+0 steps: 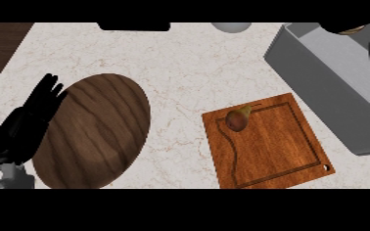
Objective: Pick the cupcake from the cutting board and place it in the cardboard box
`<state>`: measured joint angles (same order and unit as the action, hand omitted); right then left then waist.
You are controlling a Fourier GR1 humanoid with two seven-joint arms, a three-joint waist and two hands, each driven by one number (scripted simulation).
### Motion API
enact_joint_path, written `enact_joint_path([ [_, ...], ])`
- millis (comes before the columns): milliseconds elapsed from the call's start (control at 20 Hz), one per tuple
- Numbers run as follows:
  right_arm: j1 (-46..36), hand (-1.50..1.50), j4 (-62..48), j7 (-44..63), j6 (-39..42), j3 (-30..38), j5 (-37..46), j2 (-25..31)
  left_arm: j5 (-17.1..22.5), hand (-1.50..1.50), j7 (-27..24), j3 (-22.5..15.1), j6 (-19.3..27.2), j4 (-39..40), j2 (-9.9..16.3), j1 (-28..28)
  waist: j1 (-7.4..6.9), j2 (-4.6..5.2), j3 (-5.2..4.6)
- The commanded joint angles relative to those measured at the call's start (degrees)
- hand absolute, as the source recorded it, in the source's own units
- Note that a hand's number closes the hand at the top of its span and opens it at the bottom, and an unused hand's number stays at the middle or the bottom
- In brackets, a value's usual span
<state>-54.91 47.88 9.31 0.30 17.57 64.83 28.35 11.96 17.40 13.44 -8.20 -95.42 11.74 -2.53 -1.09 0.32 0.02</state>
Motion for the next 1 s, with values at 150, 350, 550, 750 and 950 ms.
enact_joint_path([
  [150,0.1,1.50,-14.5,-7.1,-5.3,2.5,-2.2,1.0,1.3,0.00,-0.8,1.2,-2.1,0.8,1.3,0.2,-0.40,0.16,0.02],
  [350,-0.9,1.50,-20.3,-0.8,-2.9,4.2,-2.2,1.3,-1.2,0.00,0.2,-1.8,0.8,-1.2,-1.9,1.1,-0.59,0.17,0.03],
  [550,1.7,-1.50,-26.2,-7.3,-5.2,5.1,-3.6,1.9,-2.1,0.00,-1.1,-2.7,1.1,0.1,-2.6,-0.5,-0.48,0.32,0.06],
  [750,1.2,-1.50,-26.9,-14.9,-6.4,7.6,-7.6,3.0,-0.3,0.00,0.8,-0.4,0.6,-0.2,-0.9,-0.5,-0.34,0.18,0.07],
  [950,1.3,-1.50,-23.8,-18.0,-13.5,16.0,-16.2,0.5,-2.2,0.00,-2.8,-1.2,1.0,1.8,-2.1,-0.7,0.16,0.25,0.14],
])
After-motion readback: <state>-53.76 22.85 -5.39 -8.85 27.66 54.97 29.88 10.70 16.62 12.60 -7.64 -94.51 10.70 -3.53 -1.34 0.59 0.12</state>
